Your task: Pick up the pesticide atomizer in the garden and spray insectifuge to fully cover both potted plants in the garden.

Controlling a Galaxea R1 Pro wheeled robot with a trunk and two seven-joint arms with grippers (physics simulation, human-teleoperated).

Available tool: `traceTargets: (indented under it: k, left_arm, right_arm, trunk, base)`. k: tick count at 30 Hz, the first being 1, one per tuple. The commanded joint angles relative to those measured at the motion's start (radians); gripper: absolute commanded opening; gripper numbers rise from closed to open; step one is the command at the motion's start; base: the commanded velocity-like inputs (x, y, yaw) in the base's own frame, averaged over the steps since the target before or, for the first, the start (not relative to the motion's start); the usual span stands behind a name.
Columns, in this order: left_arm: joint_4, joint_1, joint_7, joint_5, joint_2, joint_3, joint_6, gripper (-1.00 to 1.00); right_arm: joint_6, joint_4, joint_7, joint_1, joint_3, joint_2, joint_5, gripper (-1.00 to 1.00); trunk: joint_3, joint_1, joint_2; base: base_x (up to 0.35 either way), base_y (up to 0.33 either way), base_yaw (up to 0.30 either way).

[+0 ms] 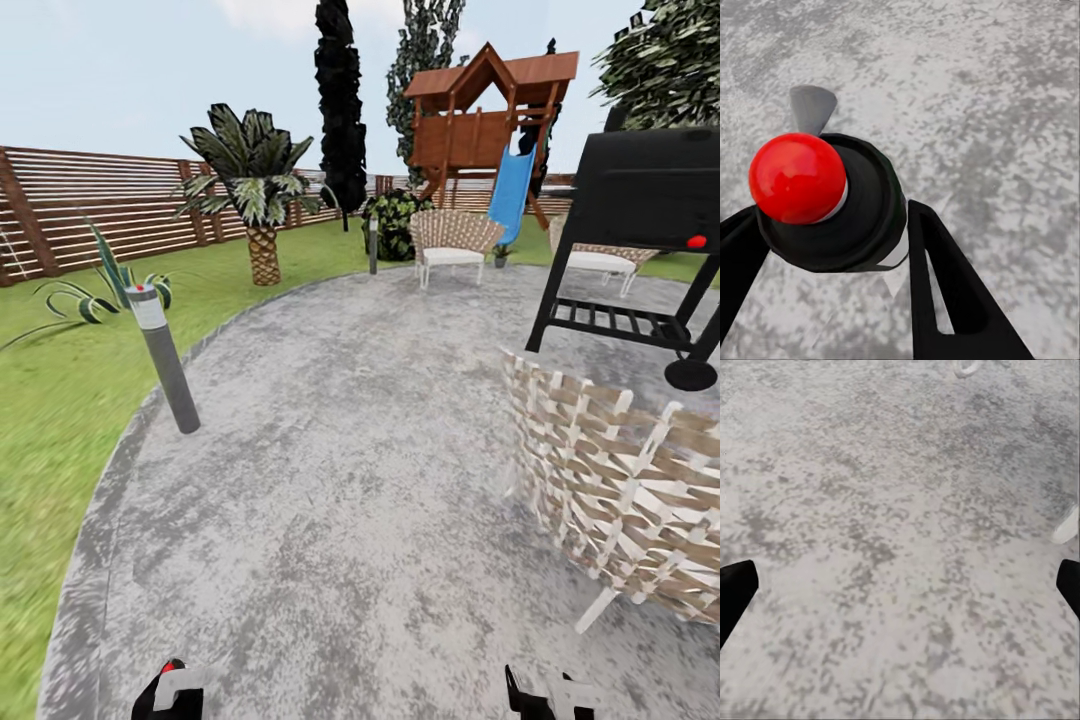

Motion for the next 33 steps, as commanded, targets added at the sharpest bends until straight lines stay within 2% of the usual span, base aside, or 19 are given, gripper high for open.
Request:
traceTargets:
  k: [1,18,33]
  left_arm:
    - [0.002,-0.001,0.005,-0.011,0.0,0.003,-0.003,-1.0]
    - [0.002,-0.001,0.005,-0.011,0.0,0.003,-0.003,-1.0]
    - [0.002,-0.001,0.005,-0.011,0.0,0.003,-0.003,-1.0]
  right_arm:
    - [-0.003,0.0,0.0,0.0,-0.004,0.0,0.004,1.0]
    - [-0.002,0.025,0.006,0.0,-0.001,-0.002,0.007,1.0]
    - [-0.002,0.026,0.006,0.0,-0.001,-0.001,0.007,1.0]
  trunk:
    - [-0.002,0.0,0.0]
    - [-0.006,0.0,0.0]
    - [-0.006,0.0,0.0]
  base:
    - [0.263,0.245,0.162]
    - [0.293,0.189,0.029]
    - [0.336,0.007,0.0]
